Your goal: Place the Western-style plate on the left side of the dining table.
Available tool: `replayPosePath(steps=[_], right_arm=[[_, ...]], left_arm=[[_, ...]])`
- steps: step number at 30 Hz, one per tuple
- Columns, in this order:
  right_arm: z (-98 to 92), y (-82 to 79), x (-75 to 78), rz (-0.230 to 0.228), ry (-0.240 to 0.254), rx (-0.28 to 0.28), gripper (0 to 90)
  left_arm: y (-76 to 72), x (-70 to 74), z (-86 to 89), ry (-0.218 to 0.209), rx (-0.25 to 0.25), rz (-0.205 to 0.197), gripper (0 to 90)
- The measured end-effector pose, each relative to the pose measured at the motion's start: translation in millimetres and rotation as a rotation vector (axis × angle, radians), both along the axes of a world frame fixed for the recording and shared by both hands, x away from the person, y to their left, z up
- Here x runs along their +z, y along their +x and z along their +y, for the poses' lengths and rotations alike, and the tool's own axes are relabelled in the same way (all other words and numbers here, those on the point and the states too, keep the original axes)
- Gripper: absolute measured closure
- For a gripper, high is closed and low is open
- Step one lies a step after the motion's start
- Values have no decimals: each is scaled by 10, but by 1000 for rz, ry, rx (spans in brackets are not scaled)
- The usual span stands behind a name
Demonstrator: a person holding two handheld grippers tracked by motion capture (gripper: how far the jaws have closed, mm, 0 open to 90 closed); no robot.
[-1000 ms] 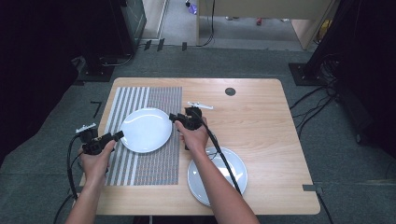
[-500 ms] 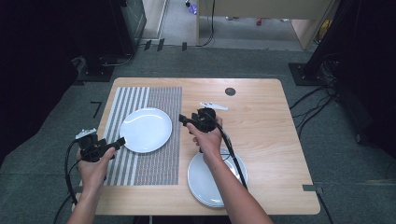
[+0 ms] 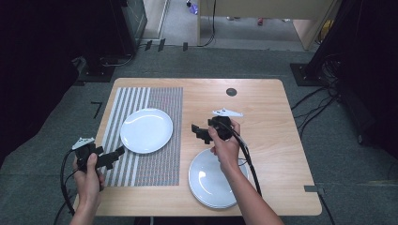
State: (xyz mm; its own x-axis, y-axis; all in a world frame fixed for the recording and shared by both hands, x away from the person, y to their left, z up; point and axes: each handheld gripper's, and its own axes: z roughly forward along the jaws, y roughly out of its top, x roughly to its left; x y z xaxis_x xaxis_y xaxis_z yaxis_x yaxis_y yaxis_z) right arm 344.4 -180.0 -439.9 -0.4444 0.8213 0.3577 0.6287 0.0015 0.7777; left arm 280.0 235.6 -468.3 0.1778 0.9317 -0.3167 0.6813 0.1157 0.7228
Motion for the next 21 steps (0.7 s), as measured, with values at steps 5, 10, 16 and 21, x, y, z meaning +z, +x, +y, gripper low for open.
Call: replayPosePath(steps=[5,10,16,21], right_arm=[[-146,-125,0,-8,-11,-1,209],[-316,-249,-20,-17,-21,-20,203],[-577,-385,-58,-23,-20,-60,199],[-797,-504,-99,-20,-8,-83,194]], left_arm=[[-95,-35,-46,16,-37,2,16],[-176,-60,-111,29,-62,4,15],[-254,-74,-173,42,-69,-7,7],[-320,-115,-239,61,-71,-18,8]])
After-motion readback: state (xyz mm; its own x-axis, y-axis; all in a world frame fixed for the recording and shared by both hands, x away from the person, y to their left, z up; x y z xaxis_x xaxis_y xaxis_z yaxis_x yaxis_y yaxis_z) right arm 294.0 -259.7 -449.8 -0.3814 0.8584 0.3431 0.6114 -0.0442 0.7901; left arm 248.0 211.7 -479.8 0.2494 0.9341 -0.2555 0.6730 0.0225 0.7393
